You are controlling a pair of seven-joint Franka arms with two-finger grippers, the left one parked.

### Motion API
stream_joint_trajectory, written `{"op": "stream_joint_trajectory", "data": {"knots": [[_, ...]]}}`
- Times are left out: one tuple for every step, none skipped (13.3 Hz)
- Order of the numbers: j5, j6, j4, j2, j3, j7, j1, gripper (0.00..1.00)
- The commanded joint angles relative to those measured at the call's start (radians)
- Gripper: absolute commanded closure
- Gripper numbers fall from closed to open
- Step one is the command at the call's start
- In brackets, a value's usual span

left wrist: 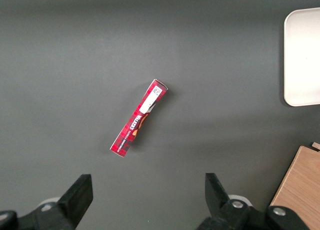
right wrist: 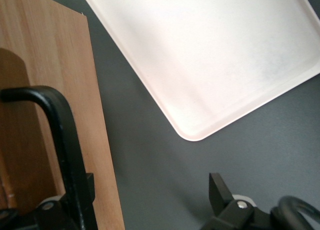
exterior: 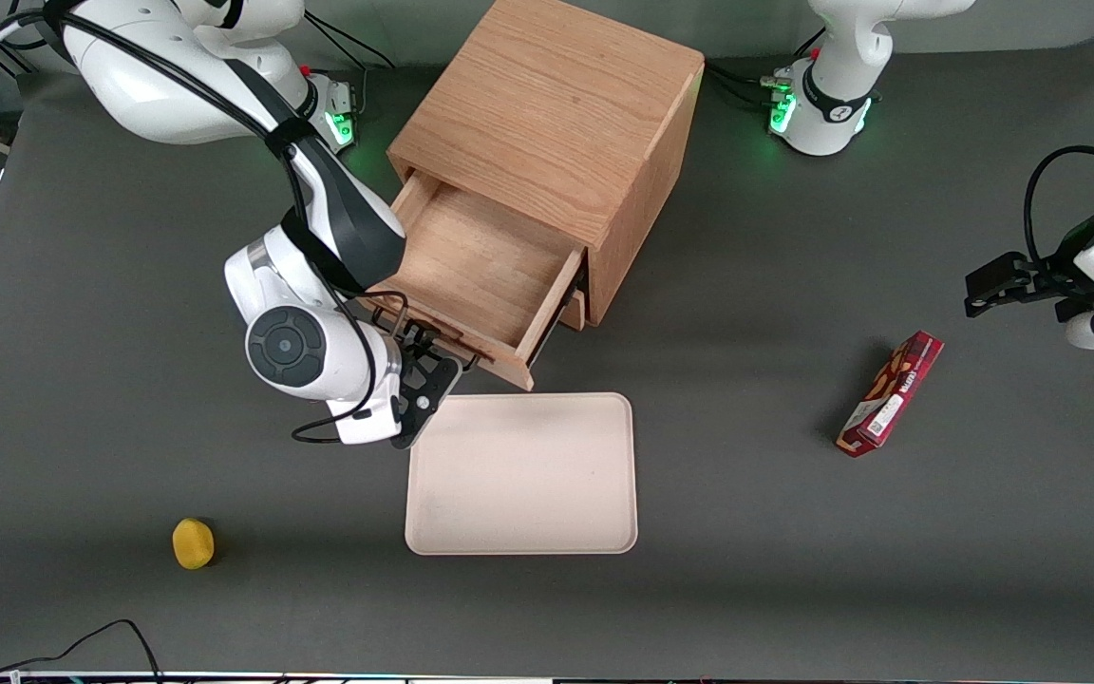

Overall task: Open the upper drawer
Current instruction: 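Keep pulling the upper drawer further out with the right gripper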

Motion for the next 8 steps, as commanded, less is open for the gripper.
{"op": "stream_joint_trajectory", "data": {"knots": [[-0.063, 0.009, 0.043, 0.063, -0.023, -0.054, 0.009, 0.0], [-0.065, 0.009, 0.057, 0.071, -0.025, -0.059, 0.008, 0.0], [-0.065, 0.009, 0.063, 0.081, -0.025, -0.067, 0.008, 0.0], [-0.065, 0.009, 0.07, 0.084, -0.04, -0.068, 0.011, 0.0], [-0.062, 0.009, 0.083, 0.091, -0.065, -0.085, 0.023, 0.0], [-0.062, 0.009, 0.09, 0.094, -0.071, -0.094, 0.023, 0.0], [-0.063, 0.009, 0.098, 0.107, -0.072, -0.097, 0.023, 0.0], [-0.063, 0.01, 0.106, 0.114, -0.074, -0.114, 0.023, 0.0]]}}
